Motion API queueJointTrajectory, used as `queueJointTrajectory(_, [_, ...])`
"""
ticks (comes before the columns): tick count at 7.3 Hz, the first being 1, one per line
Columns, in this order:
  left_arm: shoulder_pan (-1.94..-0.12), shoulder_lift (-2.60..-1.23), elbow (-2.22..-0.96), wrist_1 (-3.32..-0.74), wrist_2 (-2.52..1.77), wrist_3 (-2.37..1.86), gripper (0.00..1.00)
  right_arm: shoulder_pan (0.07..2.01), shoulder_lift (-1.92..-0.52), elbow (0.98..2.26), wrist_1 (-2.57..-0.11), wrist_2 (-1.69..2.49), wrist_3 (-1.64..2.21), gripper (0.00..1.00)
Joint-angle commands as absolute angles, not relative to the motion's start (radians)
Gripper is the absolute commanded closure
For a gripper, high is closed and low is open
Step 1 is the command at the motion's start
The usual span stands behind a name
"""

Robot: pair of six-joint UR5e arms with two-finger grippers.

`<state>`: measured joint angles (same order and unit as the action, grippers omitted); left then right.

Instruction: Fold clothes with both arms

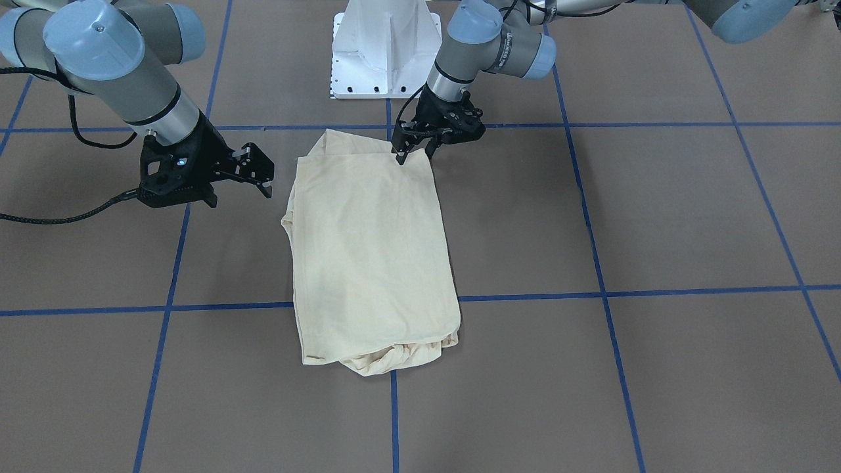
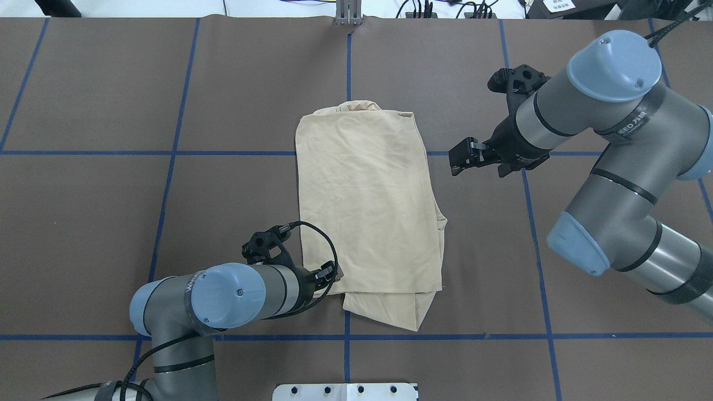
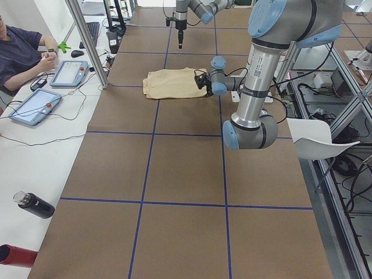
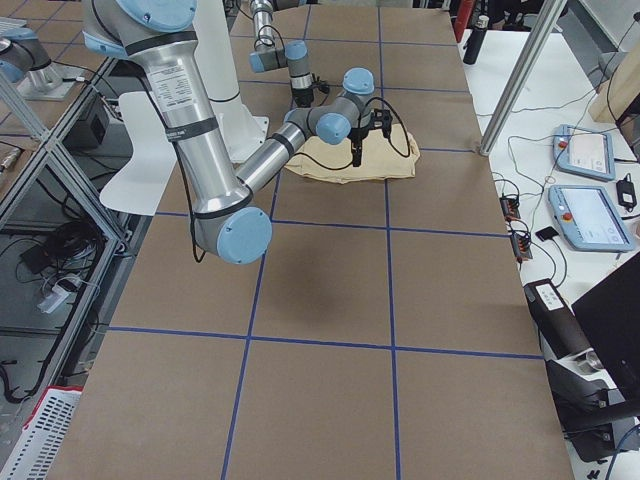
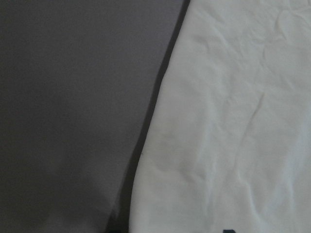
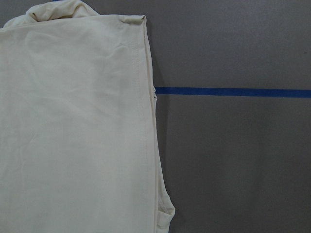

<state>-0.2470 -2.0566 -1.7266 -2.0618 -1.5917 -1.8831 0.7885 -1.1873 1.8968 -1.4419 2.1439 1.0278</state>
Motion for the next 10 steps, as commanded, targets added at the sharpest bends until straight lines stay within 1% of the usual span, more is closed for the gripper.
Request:
queueJointTrajectory(1, [-0.247,-2.060,-1.733,-2.030,-1.592,-1.884,0.81,0.788,-1.187,1.899,-1.442,2.145,1.028,0.00])
queueJointTrajectory(2, [-0.247,-2.065,-1.735,-2.019,-1.592,-1.884,1.00,0.788,-1.187,1.901,-1.442,2.145,1.028,0.00])
queueJointTrajectory(6, [-0.270,-2.069,-1.761,-2.013,-1.603,-1.882,1.00,0.788,-1.192,1.911,-1.443,2.143,1.045,0.00])
queueJointTrajectory(9, [-0.285,-2.062,-1.784,-2.011,-1.637,-1.882,1.00,0.688,-1.186,1.914,-1.440,2.114,1.259,0.00])
queueJointTrajectory(10, [-0.287,-2.062,-1.784,-2.011,-1.637,-1.882,1.00,0.626,-1.180,1.914,-1.440,2.064,1.340,0.00])
